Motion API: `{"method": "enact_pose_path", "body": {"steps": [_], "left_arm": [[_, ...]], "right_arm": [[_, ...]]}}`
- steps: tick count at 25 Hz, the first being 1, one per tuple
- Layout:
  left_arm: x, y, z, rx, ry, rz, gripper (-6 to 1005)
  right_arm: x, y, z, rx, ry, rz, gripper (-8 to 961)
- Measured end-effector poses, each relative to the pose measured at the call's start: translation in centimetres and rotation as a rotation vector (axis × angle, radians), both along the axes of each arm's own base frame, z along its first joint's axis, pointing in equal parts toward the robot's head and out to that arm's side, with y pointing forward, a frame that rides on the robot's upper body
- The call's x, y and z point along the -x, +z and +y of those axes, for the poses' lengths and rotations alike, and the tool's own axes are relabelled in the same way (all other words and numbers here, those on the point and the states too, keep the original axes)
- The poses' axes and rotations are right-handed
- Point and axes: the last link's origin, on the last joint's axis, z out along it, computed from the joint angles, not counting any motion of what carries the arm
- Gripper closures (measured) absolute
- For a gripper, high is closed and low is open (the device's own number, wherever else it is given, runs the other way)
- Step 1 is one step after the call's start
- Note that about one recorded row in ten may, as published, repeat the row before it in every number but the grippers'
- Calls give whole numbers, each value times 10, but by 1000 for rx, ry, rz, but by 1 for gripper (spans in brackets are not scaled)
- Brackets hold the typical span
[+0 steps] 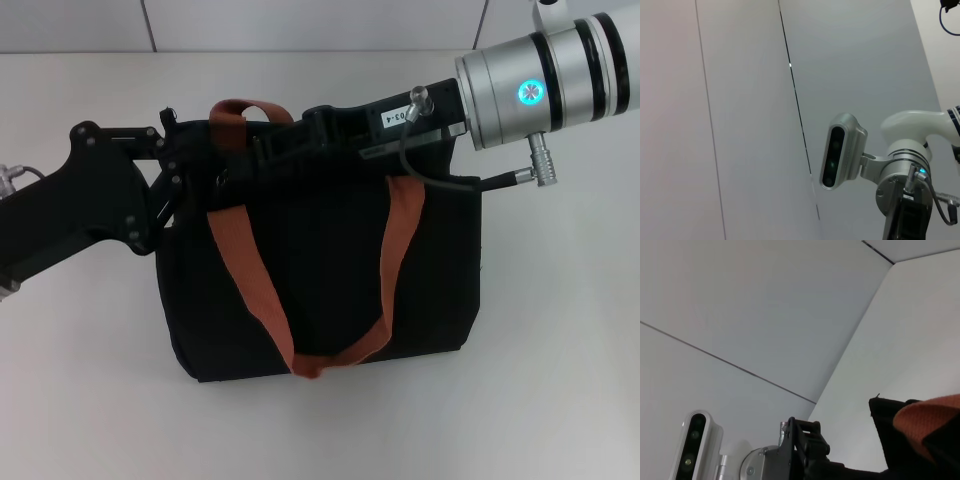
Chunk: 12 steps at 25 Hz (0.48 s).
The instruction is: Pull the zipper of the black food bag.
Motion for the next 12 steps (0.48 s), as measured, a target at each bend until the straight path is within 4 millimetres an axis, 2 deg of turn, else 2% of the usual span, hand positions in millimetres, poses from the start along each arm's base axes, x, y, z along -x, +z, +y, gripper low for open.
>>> {"method": "enact_pose_path", "body": {"steps": [12], "left_arm": [[-2, -1, 4, -3, 3, 4, 946]], "right_arm": [[-1, 0, -3, 11, -5, 27, 534]]}}
